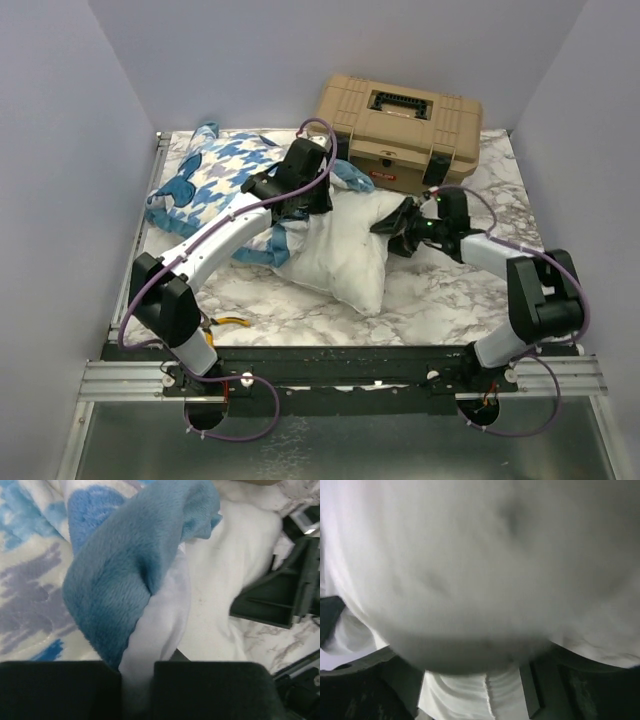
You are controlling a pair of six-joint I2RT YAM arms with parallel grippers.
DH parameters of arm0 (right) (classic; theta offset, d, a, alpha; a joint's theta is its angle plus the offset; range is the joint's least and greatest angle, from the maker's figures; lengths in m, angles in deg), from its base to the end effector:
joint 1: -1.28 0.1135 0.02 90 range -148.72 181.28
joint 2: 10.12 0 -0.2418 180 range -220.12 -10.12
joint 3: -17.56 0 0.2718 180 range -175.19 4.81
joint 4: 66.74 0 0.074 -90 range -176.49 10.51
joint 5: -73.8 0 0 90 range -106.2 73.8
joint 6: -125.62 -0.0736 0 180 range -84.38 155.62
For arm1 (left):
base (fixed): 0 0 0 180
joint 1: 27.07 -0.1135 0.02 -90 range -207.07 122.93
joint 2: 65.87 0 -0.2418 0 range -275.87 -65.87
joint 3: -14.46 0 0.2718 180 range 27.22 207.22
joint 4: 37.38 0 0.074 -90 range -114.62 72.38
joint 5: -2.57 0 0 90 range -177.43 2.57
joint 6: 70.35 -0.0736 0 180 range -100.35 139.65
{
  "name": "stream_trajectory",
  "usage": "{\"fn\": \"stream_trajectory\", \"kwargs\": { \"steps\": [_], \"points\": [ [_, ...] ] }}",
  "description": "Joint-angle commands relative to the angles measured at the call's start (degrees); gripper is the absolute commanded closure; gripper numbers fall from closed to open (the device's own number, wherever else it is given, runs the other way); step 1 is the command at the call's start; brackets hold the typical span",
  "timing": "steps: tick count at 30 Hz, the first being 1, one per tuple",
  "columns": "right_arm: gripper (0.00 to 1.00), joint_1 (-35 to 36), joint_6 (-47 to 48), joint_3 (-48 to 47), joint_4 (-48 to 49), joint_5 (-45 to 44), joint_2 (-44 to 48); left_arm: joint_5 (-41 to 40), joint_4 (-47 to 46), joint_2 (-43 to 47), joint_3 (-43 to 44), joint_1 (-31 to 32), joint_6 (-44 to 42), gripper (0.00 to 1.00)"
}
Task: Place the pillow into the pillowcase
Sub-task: Stuff the pillow into the pillowcase.
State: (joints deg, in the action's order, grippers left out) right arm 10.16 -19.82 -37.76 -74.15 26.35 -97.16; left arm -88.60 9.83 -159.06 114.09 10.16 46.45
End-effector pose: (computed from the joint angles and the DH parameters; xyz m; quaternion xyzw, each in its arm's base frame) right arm 0.3264 0.1014 0.1312 0.1894 0.8346 0.4904 0.1644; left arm 0.3316 -0.2501 0.2890 0.0784 0.9057 -0.2129 0.3581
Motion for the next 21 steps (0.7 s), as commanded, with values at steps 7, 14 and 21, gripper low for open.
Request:
{"fn": "stream_trajectory", "kwargs": {
  "steps": [7,14,21],
  "points": [
    [1.00,12.4,-20.5,-5.6,36.6,-2.0,-8.1,14.4,-1.6,3.0,6.0,12.9,16.9,1.00],
    [1.00,15.0,-22.7,-7.1,38.6,-11.7,-4.7,16.7,-2.7,-1.7,18.8,19.0,23.3,1.00],
    [1.00,19.2,-22.3,-5.3,37.5,-19.1,-0.2,11.0,-2.9,-7.2,31.5,19.6,20.6,1.00]
  ]
}}
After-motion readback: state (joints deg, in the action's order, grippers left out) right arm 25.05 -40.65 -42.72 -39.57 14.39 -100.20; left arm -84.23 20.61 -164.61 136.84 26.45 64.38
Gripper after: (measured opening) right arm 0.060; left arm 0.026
